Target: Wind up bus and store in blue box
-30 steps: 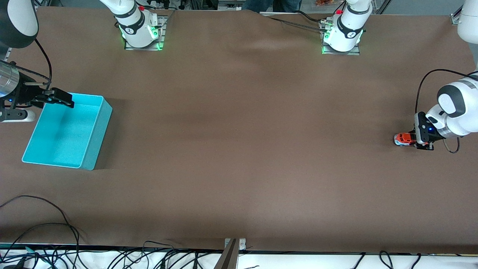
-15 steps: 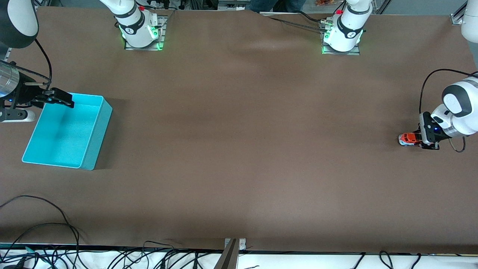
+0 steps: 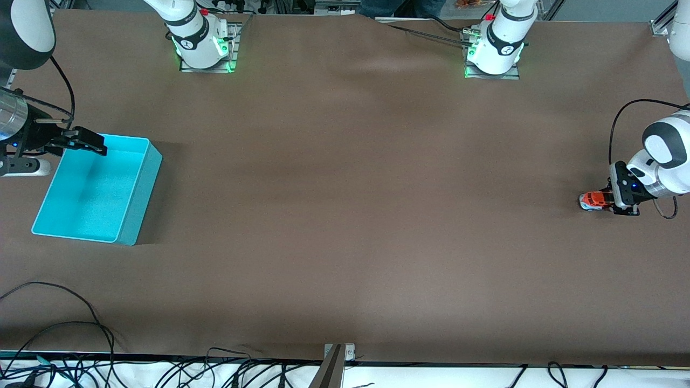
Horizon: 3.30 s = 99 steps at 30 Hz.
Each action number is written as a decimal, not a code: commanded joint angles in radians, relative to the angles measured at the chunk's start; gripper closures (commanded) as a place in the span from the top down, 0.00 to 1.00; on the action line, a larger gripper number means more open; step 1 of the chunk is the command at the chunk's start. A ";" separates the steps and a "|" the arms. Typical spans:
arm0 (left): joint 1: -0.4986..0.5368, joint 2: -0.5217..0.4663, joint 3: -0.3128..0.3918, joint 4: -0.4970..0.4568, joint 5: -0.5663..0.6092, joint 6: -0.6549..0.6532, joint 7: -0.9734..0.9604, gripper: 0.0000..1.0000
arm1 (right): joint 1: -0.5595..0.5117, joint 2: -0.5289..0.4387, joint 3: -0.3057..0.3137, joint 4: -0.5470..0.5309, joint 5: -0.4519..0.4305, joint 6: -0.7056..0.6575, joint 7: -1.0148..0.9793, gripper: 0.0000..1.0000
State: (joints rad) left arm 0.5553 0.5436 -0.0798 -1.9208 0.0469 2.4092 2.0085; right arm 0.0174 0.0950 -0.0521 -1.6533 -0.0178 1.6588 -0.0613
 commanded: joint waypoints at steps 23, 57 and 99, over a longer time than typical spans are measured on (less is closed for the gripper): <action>-0.044 -0.014 -0.015 0.210 0.019 -0.384 -0.109 1.00 | -0.007 0.011 0.005 0.027 -0.017 -0.019 -0.011 1.00; -0.201 -0.111 -0.331 0.396 0.007 -0.762 -0.928 1.00 | -0.007 0.011 0.005 0.027 -0.017 -0.019 -0.011 1.00; -0.414 -0.438 -0.265 0.376 0.011 -0.854 -1.476 1.00 | -0.005 0.015 0.003 0.027 -0.016 -0.021 -0.011 1.00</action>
State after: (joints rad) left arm 0.1993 0.1699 -0.4301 -1.4714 0.0469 1.4942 0.6073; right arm 0.0160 0.1045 -0.0538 -1.6498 -0.0181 1.6588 -0.0613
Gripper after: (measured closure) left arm 0.000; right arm 0.000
